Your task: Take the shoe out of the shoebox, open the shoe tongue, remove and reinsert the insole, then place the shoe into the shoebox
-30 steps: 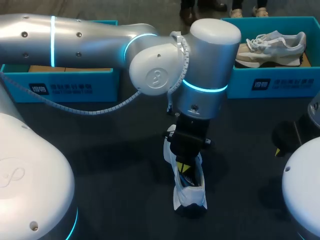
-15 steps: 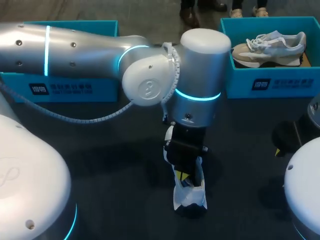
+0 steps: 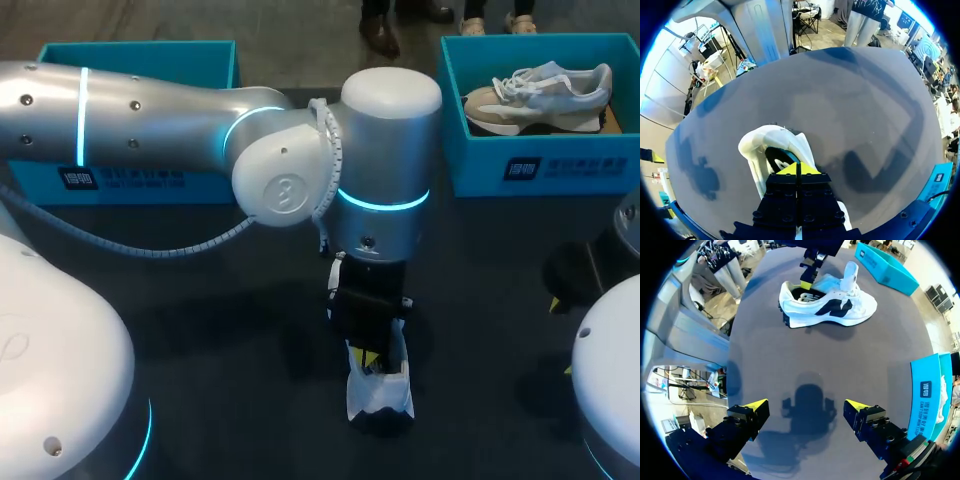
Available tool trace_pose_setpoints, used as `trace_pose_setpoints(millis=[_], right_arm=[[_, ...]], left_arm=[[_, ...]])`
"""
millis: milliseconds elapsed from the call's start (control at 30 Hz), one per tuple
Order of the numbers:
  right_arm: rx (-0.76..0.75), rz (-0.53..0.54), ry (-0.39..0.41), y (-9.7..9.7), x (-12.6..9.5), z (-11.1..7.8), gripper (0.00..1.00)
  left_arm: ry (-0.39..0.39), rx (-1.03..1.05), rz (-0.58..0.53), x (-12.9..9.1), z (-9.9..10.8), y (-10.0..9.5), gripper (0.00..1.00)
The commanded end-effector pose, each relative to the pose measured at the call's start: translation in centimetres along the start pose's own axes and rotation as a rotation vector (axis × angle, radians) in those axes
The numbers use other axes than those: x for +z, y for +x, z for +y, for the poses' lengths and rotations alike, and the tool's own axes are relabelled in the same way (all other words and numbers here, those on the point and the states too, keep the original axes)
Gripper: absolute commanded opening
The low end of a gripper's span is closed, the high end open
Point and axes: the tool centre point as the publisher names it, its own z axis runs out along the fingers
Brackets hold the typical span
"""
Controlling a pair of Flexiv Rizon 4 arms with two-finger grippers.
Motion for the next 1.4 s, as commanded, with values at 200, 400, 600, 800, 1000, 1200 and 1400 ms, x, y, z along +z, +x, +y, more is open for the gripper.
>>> trace_pose_setpoints(millis=[200,400,600,800,1000,1200,1400], right_arm=[[0.0,-0.005,0.0,0.3,0.0,-0.1,1.0],[0.0,-0.005,0.0,0.3,0.0,-0.1,1.0],[0.0,-0.005,0.0,0.3,0.0,-0.1,1.0],[0.0,-0.005,0.0,0.3,0.0,-0.1,1.0],[0.0,-0.005,0.0,0.3,0.0,-0.1,1.0],[0.0,-0.005,0.0,0.3,0.0,-0.1,1.0],[0.0,-0.005,0.0,0.3,0.0,-0.1,1.0]], left_arm=[[-0.012,-0.016,0.016,1.1,-0.1,-0.2,0.0],[-0.011,-0.058,0.037,2.9,0.3,-0.4,0.0],[-0.005,-0.091,0.042,4.3,0.4,-0.4,0.0],[-0.046,-0.14,-0.021,5.3,0.6,-0.4,0.0],[-0.076,-0.172,-0.055,4.8,1.0,-0.4,0.0],[-0.103,-0.168,-0.057,1.6,1.3,-0.4,0.0],[-0.063,-0.153,-0.036,-0.3,0.9,-0.7,0.0]])
